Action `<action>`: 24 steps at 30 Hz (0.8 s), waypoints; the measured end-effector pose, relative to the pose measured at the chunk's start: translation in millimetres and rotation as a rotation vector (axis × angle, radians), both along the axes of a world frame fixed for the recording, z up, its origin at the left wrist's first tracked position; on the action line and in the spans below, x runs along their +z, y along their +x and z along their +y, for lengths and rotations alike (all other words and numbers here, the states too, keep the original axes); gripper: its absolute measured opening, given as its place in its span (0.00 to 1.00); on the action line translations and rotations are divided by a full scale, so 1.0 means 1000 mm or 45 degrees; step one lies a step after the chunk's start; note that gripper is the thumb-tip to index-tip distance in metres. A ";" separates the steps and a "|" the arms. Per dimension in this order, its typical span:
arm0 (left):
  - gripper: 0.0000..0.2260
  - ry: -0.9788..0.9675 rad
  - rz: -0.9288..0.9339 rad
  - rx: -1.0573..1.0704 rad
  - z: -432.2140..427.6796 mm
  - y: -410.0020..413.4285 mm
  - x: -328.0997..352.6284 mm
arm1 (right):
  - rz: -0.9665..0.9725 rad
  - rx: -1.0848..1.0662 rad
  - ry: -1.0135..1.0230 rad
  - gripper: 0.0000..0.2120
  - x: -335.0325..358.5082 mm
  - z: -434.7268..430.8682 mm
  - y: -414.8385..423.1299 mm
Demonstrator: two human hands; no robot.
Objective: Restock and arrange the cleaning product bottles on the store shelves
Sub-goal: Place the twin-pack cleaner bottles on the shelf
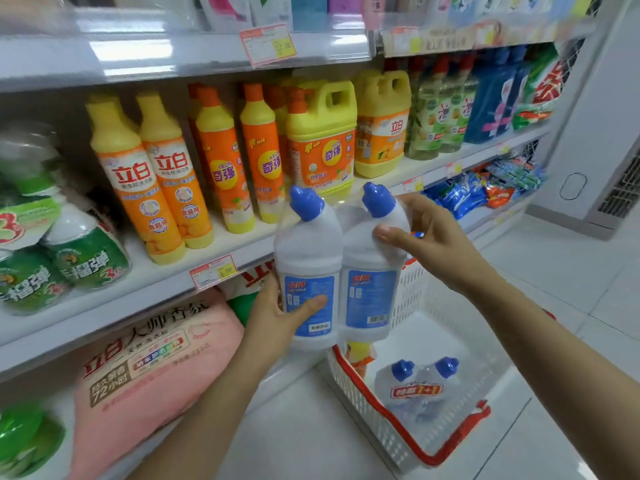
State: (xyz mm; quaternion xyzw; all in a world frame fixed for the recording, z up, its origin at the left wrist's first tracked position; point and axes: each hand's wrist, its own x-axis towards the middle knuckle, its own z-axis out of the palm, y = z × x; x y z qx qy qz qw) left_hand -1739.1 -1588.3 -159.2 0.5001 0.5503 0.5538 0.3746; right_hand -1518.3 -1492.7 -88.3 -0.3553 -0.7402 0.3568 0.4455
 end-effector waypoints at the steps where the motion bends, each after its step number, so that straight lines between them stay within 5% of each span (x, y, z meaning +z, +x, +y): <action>1: 0.20 -0.011 0.071 0.002 0.012 0.006 -0.003 | -0.013 -0.034 0.028 0.19 -0.001 0.004 0.010; 6: 0.29 -0.190 0.754 -0.026 0.046 0.035 -0.054 | -0.055 -0.257 0.071 0.14 -0.023 0.023 0.052; 10: 0.43 -0.335 1.322 -0.324 0.045 0.050 -0.119 | -0.053 -0.485 -0.003 0.14 -0.068 0.042 0.080; 14: 0.42 -0.393 1.636 -0.347 0.049 0.056 -0.159 | -0.067 -0.647 -0.111 0.14 -0.124 0.050 0.087; 24: 0.46 -0.434 1.472 -0.338 0.041 0.054 -0.188 | -0.278 -0.702 -0.618 0.16 -0.221 0.062 0.057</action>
